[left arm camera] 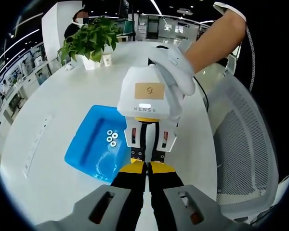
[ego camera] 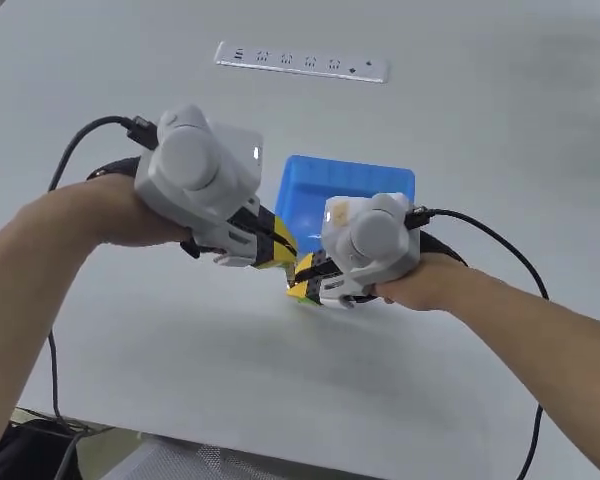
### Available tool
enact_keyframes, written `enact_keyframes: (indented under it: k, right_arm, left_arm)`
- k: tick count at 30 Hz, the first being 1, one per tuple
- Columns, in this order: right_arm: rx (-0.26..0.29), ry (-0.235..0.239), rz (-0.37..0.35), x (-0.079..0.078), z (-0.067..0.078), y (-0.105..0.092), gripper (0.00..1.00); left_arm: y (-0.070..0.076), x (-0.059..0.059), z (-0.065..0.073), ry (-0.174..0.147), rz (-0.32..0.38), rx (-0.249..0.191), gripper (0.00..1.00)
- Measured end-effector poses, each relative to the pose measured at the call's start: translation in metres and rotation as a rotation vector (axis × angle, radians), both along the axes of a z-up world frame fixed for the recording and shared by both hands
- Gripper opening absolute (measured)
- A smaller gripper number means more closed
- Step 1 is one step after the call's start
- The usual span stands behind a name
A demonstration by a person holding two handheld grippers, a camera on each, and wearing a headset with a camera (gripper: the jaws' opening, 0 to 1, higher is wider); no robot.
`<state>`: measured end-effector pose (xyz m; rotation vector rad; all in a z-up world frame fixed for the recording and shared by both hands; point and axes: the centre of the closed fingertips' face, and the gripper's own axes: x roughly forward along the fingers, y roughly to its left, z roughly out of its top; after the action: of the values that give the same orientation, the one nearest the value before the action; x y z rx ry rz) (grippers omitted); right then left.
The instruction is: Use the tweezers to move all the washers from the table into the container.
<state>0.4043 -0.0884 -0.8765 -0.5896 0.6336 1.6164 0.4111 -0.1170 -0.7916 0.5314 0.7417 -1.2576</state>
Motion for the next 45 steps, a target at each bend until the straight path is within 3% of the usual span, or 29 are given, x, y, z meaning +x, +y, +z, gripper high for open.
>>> enact_keyframes:
  k: [20,37,45]
  right_arm:
    - [-0.004,-0.018,0.006,0.003,0.005,0.0,0.1]
    - [0.015,-0.042,0.014,0.001,0.033,-0.007,0.1]
    - [0.037,-0.063,-0.005,0.006,0.05,-0.014,0.1]
  left_arm:
    - [0.002,0.001,0.005,-0.004,0.009,-0.006,0.05]
    - [-0.003,0.0,0.033,-0.029,-0.002,-0.012,0.05]
    - [-0.012,0.005,0.05,-0.046,-0.018,-0.021,0.05]
